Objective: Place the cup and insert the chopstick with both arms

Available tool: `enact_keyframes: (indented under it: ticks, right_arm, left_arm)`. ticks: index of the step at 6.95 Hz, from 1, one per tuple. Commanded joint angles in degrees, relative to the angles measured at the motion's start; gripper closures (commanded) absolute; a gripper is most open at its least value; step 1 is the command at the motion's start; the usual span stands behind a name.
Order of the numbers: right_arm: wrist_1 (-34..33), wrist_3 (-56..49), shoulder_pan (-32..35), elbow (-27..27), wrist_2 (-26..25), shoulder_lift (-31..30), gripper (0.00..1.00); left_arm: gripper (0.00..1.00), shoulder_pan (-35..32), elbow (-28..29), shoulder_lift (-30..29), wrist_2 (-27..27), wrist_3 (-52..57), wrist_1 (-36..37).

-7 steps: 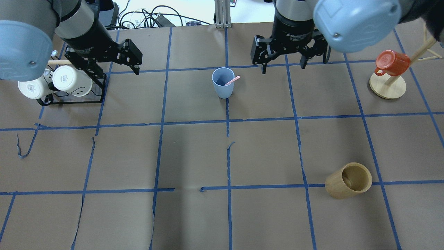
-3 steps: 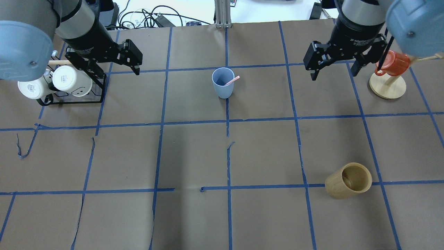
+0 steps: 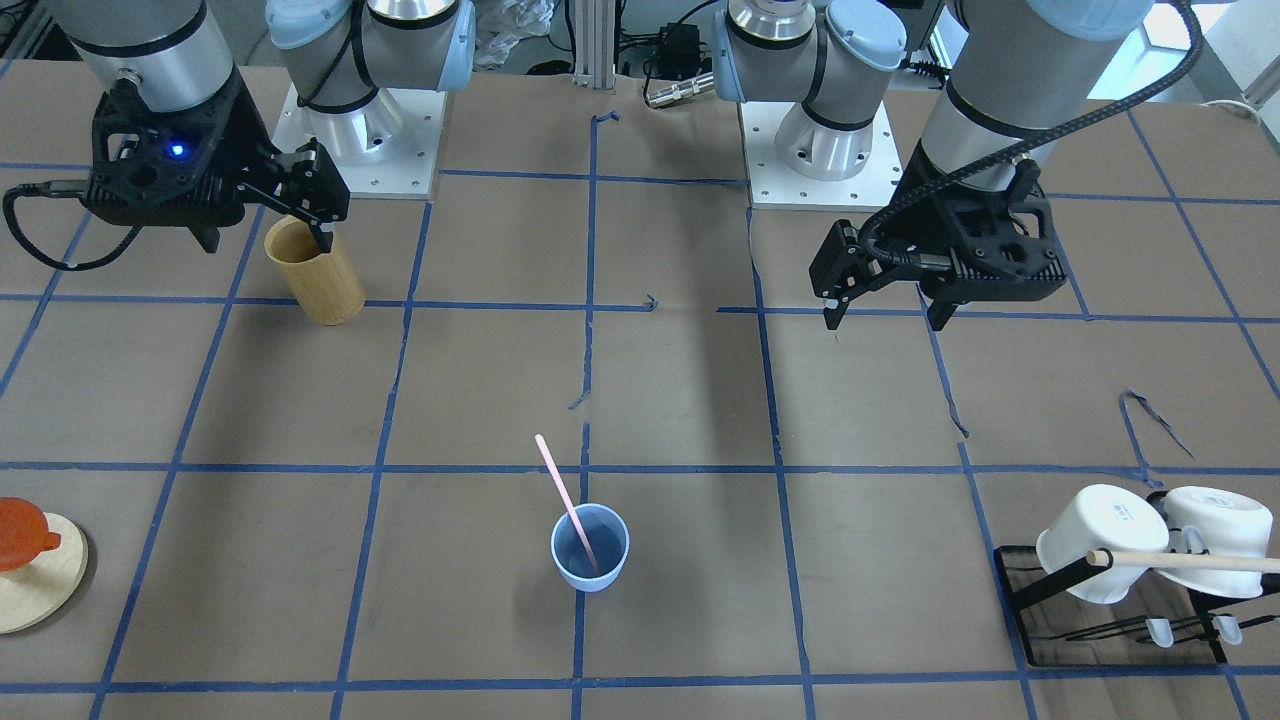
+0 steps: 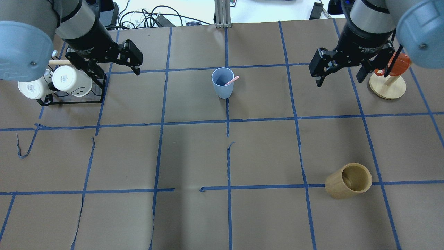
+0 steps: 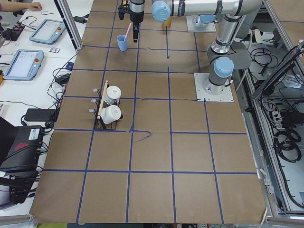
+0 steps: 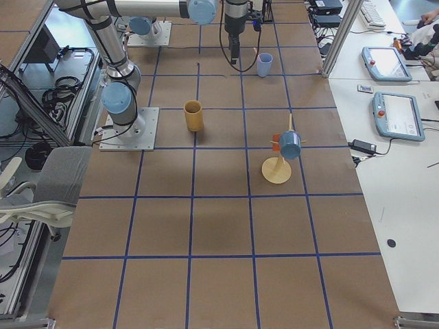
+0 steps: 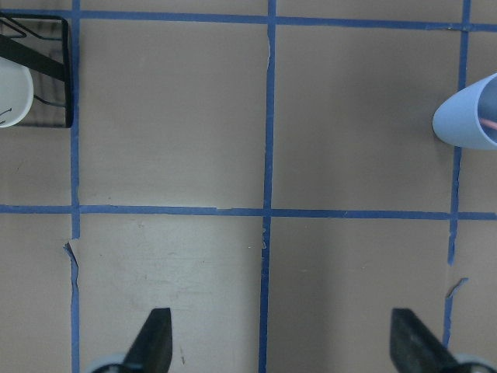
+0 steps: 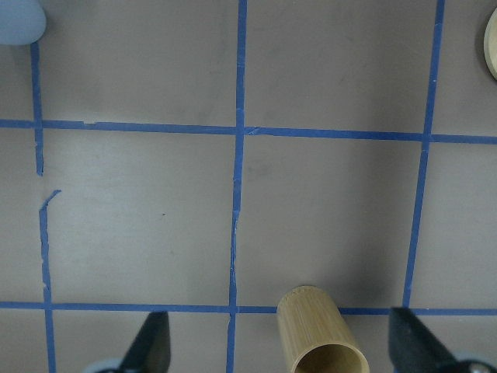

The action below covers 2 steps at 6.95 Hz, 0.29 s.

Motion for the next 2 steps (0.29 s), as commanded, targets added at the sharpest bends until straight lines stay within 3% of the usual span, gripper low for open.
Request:
enact_keyframes:
  ticks: [1,2]
  right_arm:
    - [0.1,0.0,0.1,0.1,0.1,-0.2,0.00]
    - [0.1,0.0,0.1,0.1,0.1,-0.2,0.00]
  left_arm:
    - [0.00,0.0,0.0,0.0,0.0,0.0,0.0]
    - [0.00,0.0,0.0,0.0,0.0,0.0,-0.1]
